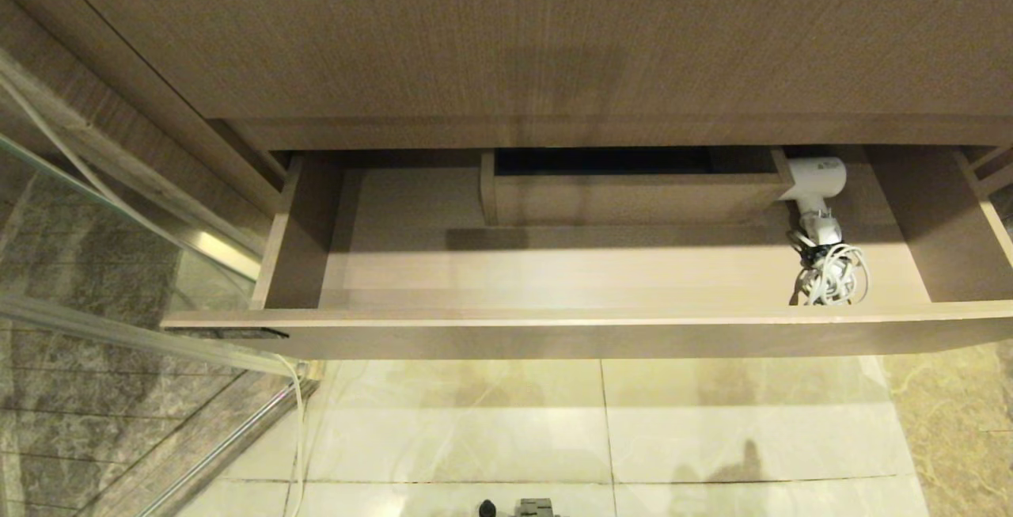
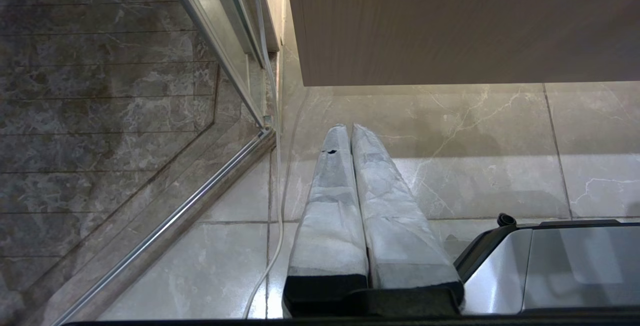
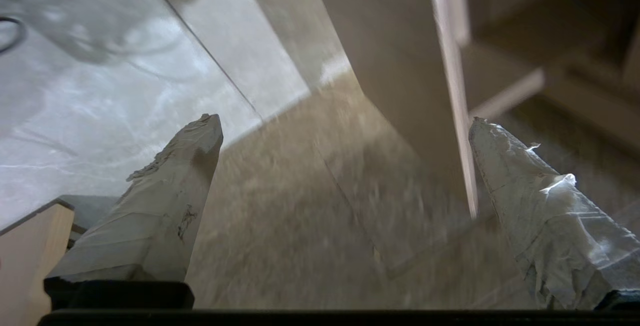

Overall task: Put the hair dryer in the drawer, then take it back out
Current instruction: Pull open the drawer

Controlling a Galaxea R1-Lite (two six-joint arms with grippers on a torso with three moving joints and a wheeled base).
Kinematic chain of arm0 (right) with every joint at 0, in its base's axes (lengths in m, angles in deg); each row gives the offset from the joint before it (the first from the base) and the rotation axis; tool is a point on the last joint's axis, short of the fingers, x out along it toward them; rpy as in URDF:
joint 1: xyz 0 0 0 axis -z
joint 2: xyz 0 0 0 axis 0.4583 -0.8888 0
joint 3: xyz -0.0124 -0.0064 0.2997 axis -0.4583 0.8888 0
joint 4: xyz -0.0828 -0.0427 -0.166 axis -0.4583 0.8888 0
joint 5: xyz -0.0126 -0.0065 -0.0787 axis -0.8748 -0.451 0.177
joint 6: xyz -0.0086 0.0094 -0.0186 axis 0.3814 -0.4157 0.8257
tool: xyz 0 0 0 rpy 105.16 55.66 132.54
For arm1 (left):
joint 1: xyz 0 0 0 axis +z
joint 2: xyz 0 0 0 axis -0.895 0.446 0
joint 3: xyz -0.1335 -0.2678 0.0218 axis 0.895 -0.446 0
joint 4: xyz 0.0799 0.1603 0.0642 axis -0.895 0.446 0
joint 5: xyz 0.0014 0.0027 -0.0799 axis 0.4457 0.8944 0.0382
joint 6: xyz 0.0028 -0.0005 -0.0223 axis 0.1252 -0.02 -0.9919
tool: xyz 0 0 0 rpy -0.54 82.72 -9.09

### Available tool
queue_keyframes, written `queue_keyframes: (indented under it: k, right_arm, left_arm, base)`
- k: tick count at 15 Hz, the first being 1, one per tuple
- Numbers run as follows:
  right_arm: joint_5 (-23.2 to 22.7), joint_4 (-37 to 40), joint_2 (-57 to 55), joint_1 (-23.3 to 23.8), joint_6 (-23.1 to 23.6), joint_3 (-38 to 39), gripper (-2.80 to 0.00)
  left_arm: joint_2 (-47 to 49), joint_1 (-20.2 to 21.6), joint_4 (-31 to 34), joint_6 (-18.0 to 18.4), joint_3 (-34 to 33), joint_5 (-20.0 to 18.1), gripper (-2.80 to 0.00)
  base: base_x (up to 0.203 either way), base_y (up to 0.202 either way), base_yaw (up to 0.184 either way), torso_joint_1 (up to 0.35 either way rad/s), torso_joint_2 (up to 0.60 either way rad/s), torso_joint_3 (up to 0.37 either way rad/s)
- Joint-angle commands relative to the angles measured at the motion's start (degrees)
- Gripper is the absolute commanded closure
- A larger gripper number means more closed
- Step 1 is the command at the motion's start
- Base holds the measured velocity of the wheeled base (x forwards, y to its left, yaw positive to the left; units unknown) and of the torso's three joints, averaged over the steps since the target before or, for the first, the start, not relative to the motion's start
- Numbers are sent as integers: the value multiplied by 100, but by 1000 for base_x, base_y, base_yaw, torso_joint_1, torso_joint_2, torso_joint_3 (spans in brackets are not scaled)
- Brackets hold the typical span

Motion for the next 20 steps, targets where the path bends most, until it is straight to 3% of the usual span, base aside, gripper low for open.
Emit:
queue_keyframes:
  k: [1, 8, 9, 15, 20]
  right_arm:
    - [76, -16, 230, 227, -8, -6, -280]
    - [404, 5, 884, 785, -127, -7, -280]
    - [460, 23, 867, 801, -141, -32, 0]
    - [469, -8, 944, 1006, -208, 72, 0]
    - [462, -166, 618, 1043, -723, -15, 0]
  left_arm:
    - [0, 0, 0, 0, 0, 1, 0]
    - [0, 0, 0, 0, 0, 1, 0]
    - [0, 0, 0, 0, 0, 1, 0]
    - [0, 0, 0, 0, 0, 1, 0]
    - [0, 0, 0, 0, 0, 1, 0]
  base:
    - [0, 0, 0, 0, 0, 0]
    - [0, 0, 0, 0, 0, 0]
    - [0, 0, 0, 0, 0, 0]
    - [0, 0, 0, 0, 0, 0]
    - [0, 0, 0, 0, 0, 0]
